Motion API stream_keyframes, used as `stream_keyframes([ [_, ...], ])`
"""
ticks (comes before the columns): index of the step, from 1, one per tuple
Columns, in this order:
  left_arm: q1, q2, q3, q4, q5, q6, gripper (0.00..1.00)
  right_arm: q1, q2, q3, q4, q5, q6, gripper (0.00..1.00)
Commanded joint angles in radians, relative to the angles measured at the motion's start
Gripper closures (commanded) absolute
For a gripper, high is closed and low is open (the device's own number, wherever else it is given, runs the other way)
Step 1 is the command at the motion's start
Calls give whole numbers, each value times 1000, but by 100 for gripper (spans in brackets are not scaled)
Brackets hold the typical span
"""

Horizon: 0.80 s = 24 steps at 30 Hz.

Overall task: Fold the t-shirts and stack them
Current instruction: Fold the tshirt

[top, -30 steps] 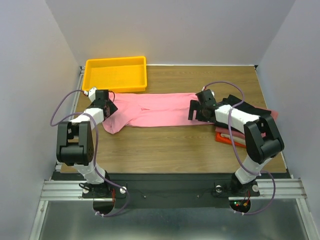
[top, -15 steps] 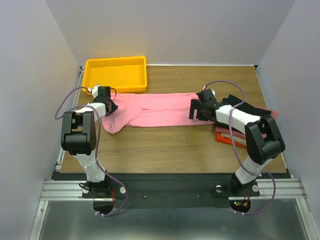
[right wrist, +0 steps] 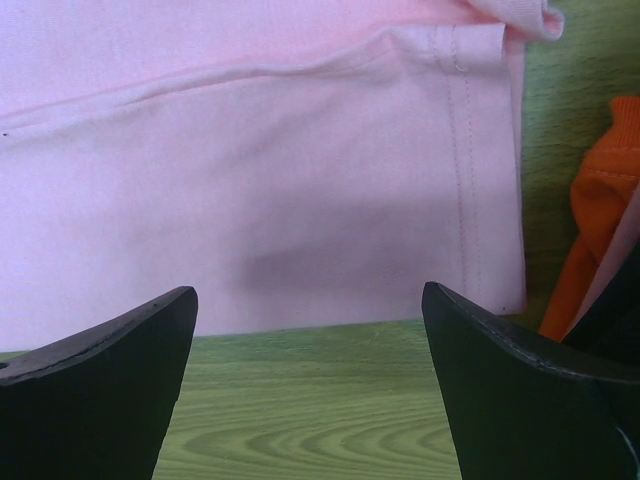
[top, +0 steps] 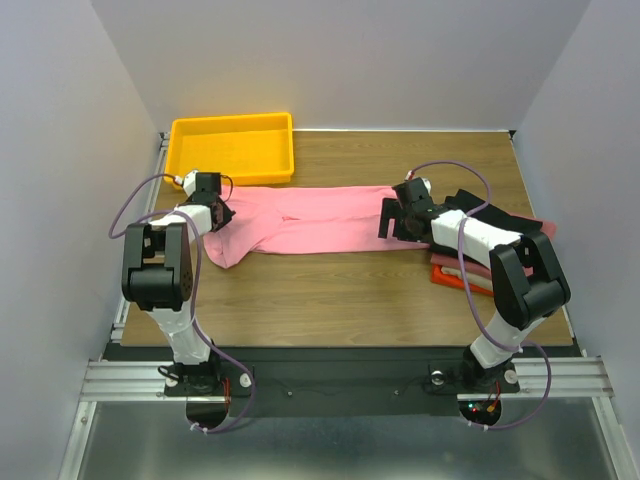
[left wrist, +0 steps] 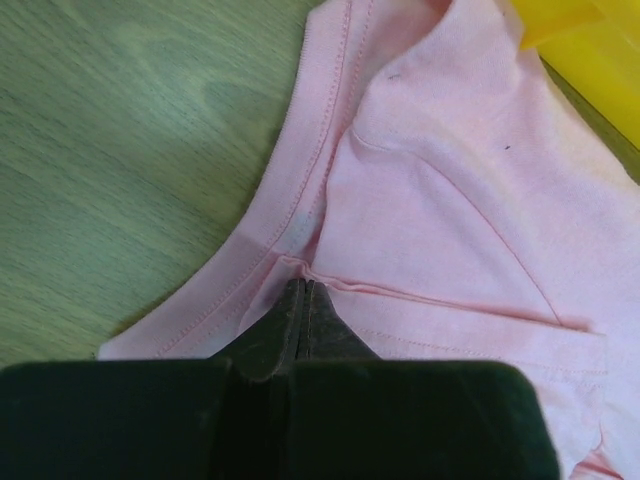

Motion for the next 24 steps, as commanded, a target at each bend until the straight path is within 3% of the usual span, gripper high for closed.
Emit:
stream_keyframes([
  [1,4,-92,11,6,4,26,100,3,-35,-1,32,32,-2,0],
  [15,4,-123,27,44,20,69,100,1,-28,2,31,38,-4,0],
  [24,-14,-32,148,82,76,130,100,1,-9,7,32,33,-7,0],
])
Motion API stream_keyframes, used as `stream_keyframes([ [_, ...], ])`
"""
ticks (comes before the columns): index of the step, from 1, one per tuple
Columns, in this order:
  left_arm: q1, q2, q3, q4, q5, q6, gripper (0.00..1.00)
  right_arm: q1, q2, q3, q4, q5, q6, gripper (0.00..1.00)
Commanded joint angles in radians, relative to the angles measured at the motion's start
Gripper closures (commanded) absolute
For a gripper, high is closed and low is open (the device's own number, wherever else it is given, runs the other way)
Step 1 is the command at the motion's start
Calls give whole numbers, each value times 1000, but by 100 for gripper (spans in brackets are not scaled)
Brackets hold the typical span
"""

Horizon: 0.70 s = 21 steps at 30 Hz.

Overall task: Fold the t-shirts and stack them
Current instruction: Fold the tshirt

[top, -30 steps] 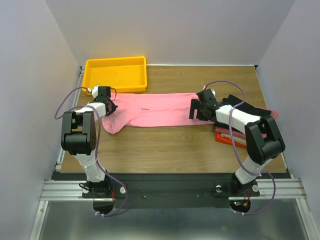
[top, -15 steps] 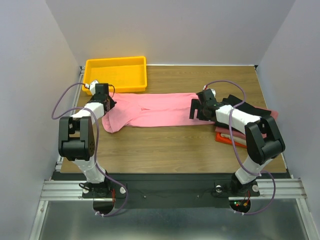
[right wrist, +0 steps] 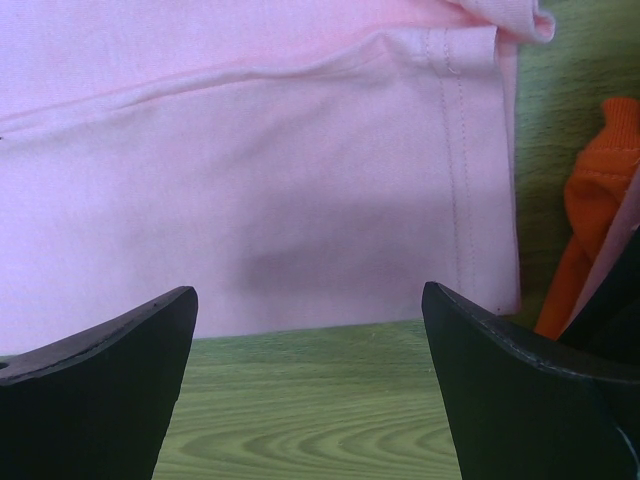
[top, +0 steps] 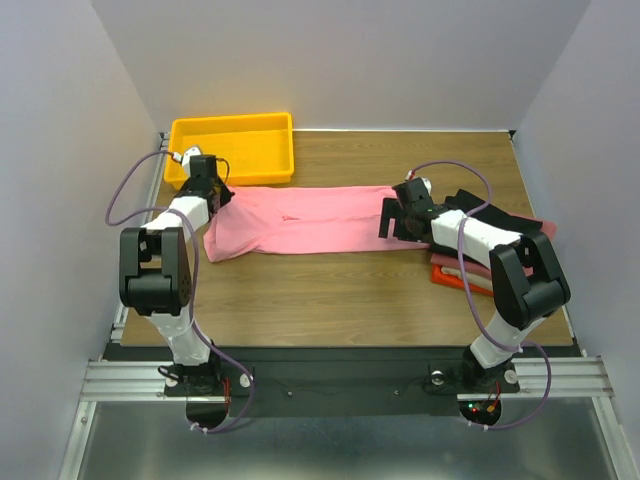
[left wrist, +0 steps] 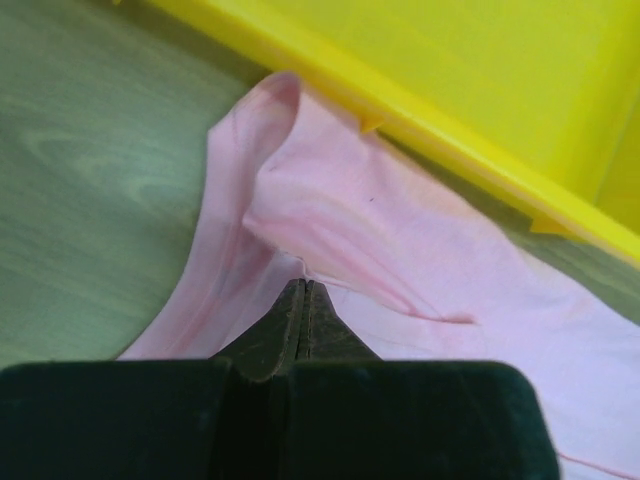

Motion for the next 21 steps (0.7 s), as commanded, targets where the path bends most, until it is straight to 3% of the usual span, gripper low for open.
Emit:
stream_keyframes([
  [1,-15,42,92,50,8,57,100,1,-10,7,32,22,-6,0],
  [9,-16,114,190,-19,-137,60,100,1,-18,4,32,30,-10,0],
  [18,-18,214,248,4,-20,92,100,1,-22,1,32,36,-13,0],
  [19,-18,206,244,4,-11,93,93,3,-22,1,32,38,-12,0],
  [21,-19,188,241,4,3,92,67,1,-24,7,32,36,-16,0],
])
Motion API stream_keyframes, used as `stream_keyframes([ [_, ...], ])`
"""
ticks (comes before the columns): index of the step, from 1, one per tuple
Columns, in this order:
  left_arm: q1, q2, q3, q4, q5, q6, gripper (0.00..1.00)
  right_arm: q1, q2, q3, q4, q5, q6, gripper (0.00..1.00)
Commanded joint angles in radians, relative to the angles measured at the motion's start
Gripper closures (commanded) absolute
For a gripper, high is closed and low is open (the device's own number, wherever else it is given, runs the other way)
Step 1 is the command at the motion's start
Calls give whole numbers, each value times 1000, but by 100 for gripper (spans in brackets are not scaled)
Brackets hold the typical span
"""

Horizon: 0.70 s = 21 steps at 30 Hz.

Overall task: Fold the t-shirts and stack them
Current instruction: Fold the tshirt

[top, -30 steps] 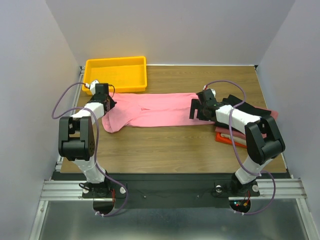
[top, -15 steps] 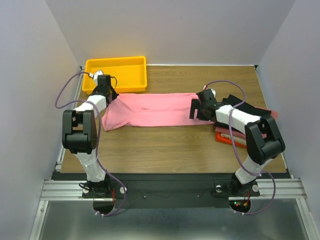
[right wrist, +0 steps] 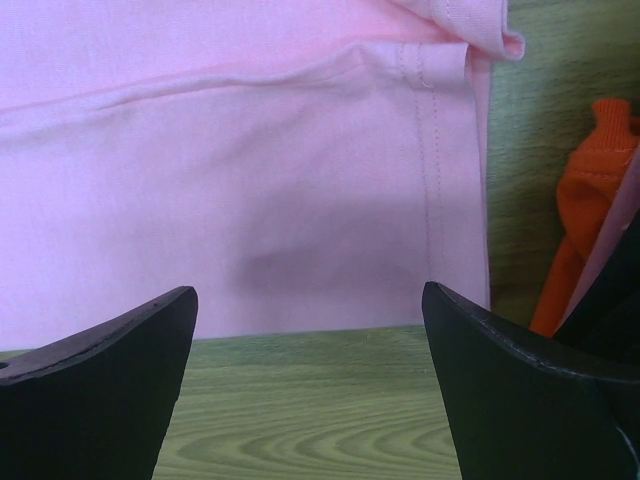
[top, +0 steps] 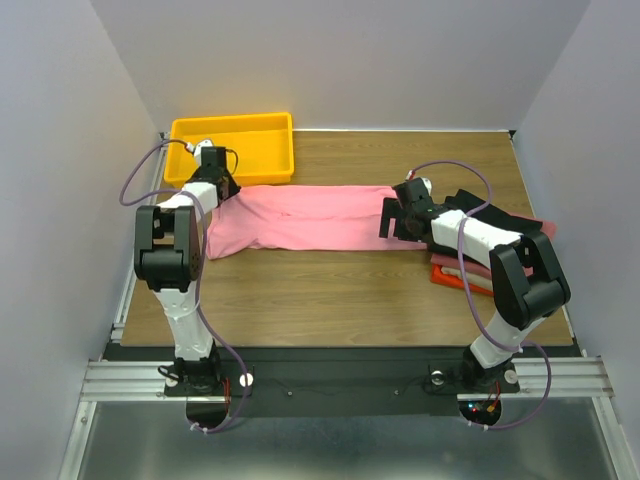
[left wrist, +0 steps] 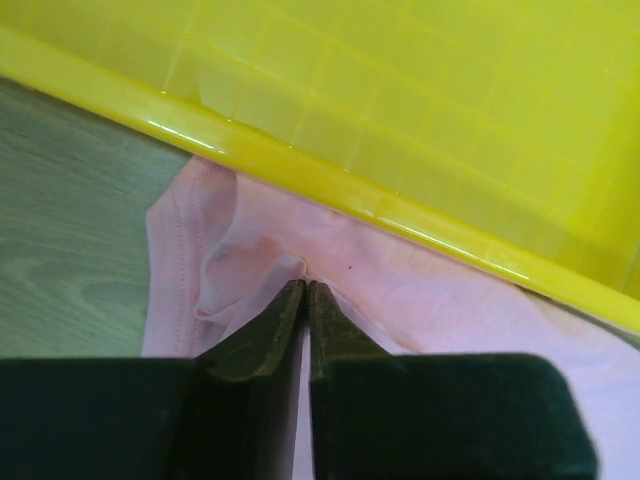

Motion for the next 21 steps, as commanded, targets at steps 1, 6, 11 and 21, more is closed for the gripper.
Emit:
stream_keyframes([
  [1,-1,-49,26,20,33,22,57,1,-22,8,32,28,-17,0],
  [6,-11,-178,0,-23,11,1,1,1,-36,36,32,28,-30,0],
  [11,-68,-370,-130,-29,-25,-53,1,1,19,171,32,32,-61,0],
  [21,-130,-448,-397,114,87,-150,2,-2,389,548,31,65,-162,0],
])
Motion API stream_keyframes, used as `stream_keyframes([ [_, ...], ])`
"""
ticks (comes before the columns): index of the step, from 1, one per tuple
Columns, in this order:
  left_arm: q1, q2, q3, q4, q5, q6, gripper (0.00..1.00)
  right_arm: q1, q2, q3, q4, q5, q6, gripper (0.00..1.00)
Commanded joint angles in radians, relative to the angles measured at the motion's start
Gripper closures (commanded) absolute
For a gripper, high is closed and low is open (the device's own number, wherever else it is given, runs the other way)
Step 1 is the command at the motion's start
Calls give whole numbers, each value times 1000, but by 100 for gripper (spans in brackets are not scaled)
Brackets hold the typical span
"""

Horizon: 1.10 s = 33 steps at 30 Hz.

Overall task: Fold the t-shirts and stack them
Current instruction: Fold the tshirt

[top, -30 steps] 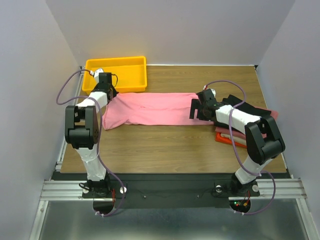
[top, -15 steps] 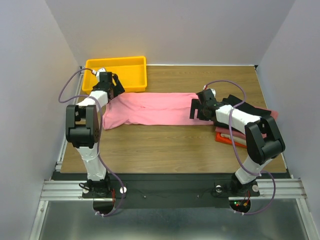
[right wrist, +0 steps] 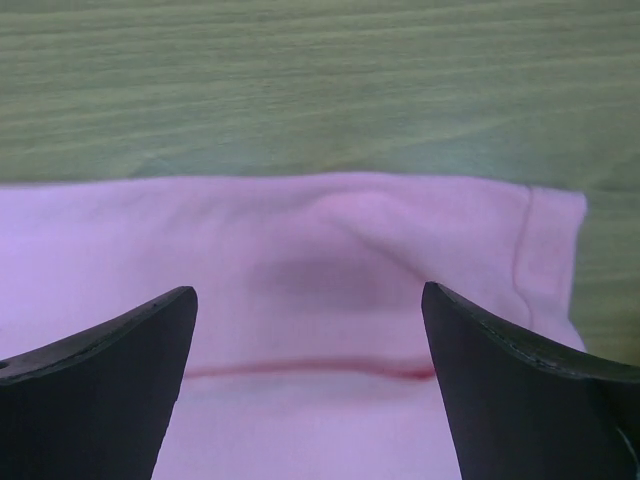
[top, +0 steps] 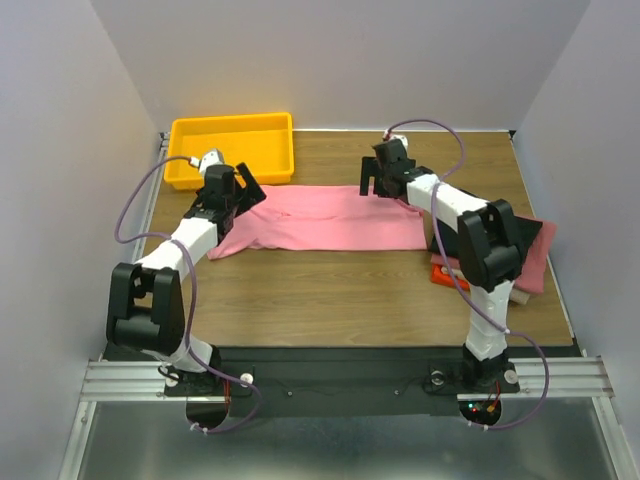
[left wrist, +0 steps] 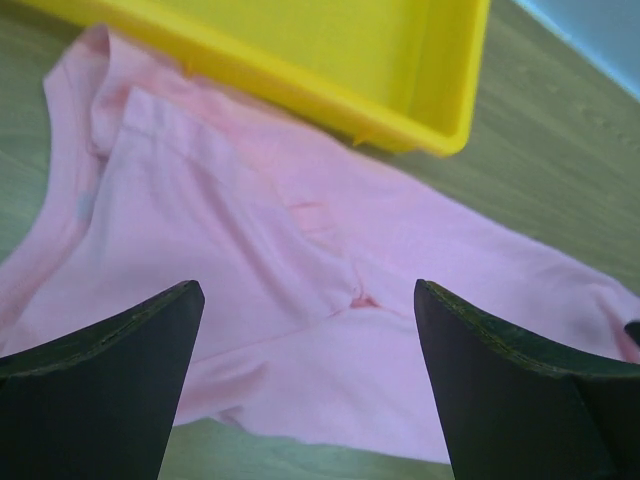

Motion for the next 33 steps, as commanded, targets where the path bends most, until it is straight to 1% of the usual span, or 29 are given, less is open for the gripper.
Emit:
stream_keyframes([
  [1,9,73,-47,44,36,-38,2,-3,124,113,11,14,-58,0],
  [2,11,88,-47,43,27,-43,2,-3,159,136,11,14,-55,0],
  [5,21,149,-42,46,33,-51,2,-3,199,153,11,-12,-49,0],
  [9,58,235,-30,46,35,-69,2,-3,221,113,11,-58,-9,0],
  [13,98,306,5,34,11,-71,2,0,150,-31,14,-128,63,0],
  [14,104,321,27,23,-2,-69,2,3,97,-74,16,-141,82,0],
  [16,126,330,47,-1,-28,-58,2,27,37,-200,16,-133,126,0],
  [17,138,330,62,-9,-55,-55,2,56,-21,-282,17,-116,152,0],
  [19,147,335,79,-20,-82,-37,2,96,-84,-365,17,-98,183,0],
  [20,152,343,100,-29,-94,-26,2,136,-145,-402,16,-81,227,0],
  [21,156,349,111,-37,-97,-18,2,136,-146,-444,16,-84,256,0],
  [24,167,372,139,-61,-97,-12,2,243,-288,-600,16,-75,376,0],
  [26,167,392,154,-61,-83,-11,2,289,-336,-654,17,-81,422,0],
  [29,169,430,165,-38,-49,-15,1,395,-390,-734,17,-106,503,0],
  [33,169,484,234,-95,-95,-31,2,490,-411,-763,16,-133,536,0],
])
